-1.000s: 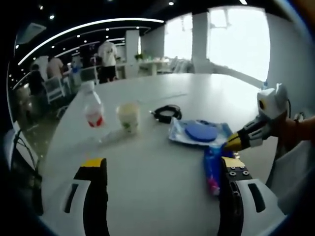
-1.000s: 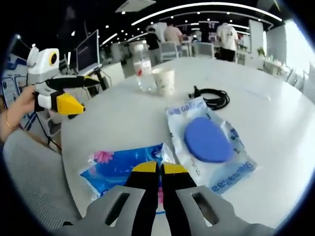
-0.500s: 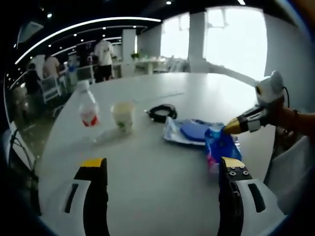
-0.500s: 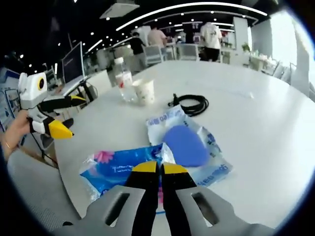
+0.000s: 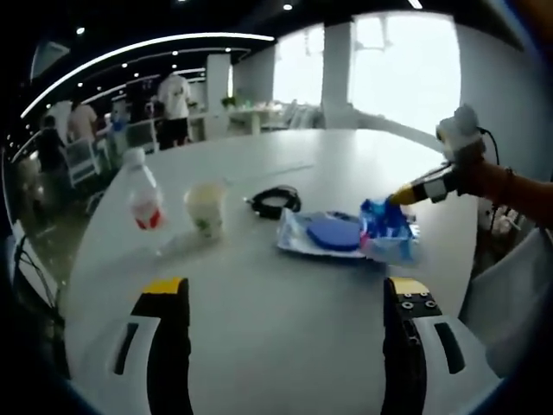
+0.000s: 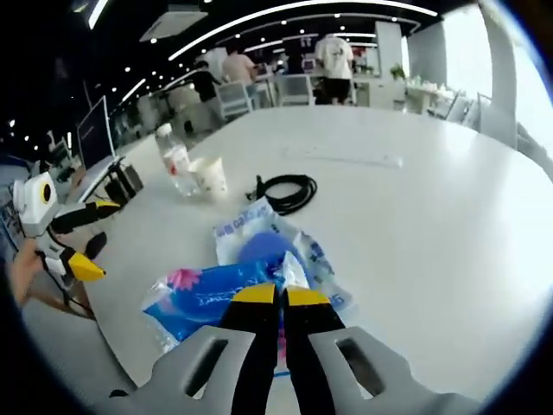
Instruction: Arrange the tabletop items into an orderly group along one side of the table until the central work area is clear of visible clutter.
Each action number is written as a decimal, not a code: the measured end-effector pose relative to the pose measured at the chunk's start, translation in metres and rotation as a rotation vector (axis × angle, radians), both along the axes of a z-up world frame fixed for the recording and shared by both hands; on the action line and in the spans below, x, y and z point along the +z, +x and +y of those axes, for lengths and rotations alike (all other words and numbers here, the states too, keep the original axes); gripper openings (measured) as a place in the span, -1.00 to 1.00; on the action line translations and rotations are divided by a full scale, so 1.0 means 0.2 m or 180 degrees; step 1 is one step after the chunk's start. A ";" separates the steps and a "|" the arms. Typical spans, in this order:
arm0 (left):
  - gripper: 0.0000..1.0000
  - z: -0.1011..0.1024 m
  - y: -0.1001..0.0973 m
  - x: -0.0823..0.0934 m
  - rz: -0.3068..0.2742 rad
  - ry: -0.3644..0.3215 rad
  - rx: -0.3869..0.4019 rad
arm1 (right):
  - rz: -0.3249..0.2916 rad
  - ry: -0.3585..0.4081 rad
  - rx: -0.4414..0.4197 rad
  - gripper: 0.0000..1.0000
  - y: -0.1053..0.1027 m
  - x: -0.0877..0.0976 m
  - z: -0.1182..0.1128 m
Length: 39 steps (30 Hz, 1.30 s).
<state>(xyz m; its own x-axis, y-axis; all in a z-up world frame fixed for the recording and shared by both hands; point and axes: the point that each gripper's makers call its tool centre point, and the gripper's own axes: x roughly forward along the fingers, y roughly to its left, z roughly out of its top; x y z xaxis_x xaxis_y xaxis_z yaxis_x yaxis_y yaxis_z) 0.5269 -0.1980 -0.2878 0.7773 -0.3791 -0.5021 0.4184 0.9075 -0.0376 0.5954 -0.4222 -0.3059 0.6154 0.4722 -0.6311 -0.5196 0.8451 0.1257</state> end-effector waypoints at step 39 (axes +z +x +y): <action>0.87 -0.09 0.00 0.05 -0.0118 -0.0083 -0.0199 | 0.0199 -0.0422 -0.1218 -0.98 0.47 0.09 -0.54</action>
<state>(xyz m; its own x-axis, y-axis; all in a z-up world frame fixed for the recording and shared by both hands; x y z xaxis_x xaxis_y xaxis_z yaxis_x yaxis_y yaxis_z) 0.5271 -0.2151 -0.2783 0.7696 -0.4400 -0.4627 0.4758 0.8785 -0.0441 0.6897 -0.5298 -0.2883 0.6893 0.1286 -0.7130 -0.1592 0.9870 0.0241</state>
